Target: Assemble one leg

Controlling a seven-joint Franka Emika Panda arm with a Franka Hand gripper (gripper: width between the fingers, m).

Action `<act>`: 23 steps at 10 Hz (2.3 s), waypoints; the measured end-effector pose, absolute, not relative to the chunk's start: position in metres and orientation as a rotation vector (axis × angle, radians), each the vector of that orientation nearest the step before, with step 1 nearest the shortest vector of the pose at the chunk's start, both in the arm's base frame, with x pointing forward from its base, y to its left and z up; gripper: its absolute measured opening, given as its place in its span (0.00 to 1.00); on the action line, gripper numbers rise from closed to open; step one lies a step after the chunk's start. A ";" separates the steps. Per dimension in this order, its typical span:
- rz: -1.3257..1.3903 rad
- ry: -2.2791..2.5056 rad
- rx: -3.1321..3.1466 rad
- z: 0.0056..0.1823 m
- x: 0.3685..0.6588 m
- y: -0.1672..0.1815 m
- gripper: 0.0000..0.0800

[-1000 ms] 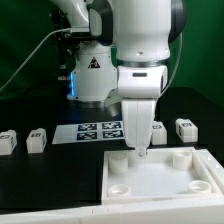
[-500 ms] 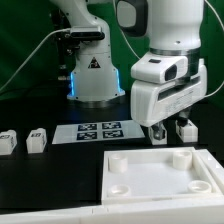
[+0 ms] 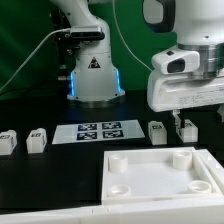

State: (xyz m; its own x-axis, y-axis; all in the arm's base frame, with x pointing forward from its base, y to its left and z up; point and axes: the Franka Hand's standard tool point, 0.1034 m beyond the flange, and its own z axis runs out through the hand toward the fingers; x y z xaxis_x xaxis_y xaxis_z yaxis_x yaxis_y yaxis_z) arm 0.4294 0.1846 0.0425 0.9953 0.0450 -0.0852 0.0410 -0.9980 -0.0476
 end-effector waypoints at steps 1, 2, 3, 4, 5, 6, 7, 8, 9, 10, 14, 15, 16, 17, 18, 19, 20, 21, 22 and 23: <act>0.155 -0.091 -3.095 0.042 0.428 0.183 0.81; 0.173 -0.093 -3.098 0.043 0.429 0.183 0.81; 0.180 -0.096 -3.099 0.043 0.428 0.183 0.81; 0.295 -0.103 -3.111 0.043 0.421 0.179 0.81; 0.514 -0.094 -3.116 0.047 0.415 0.179 0.81; 0.671 -0.096 -3.103 0.049 0.418 0.184 0.81; 0.808 -0.088 -3.084 0.049 0.417 0.186 0.81; 1.019 -0.063 -3.037 0.050 0.412 0.184 0.81; 1.183 -0.048 -2.986 0.049 0.413 0.184 0.81; 1.299 -0.044 -2.945 0.042 0.415 0.183 0.81; 1.488 -0.049 -2.872 0.035 0.413 0.180 0.81; 1.494 -0.050 -2.870 0.032 0.412 0.180 0.81; 1.497 -0.051 -2.868 0.028 0.410 0.181 0.81; 1.493 -0.054 -2.870 0.023 0.407 0.182 0.81; 1.505 -0.054 -2.867 0.018 0.402 0.182 0.81; 1.523 -0.054 -2.859 0.014 0.397 0.181 0.81; 1.533 -0.054 -2.855 0.011 0.395 0.181 0.81; 1.543 -0.053 -2.851 0.010 0.393 0.180 0.81; 1.553 -0.053 -2.848 0.008 0.390 0.180 0.81; 1.561 -0.054 -2.845 0.007 0.387 0.179 0.81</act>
Offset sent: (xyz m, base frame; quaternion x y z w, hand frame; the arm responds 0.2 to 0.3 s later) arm 0.0000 0.0000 0.0000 0.0000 -0.0899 0.0000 0.9960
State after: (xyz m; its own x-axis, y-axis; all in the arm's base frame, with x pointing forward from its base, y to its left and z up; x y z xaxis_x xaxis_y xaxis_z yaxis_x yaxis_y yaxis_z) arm 0.3871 0.1791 0.0071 0.5379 -0.0211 -0.8427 0.0787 -0.9941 0.0751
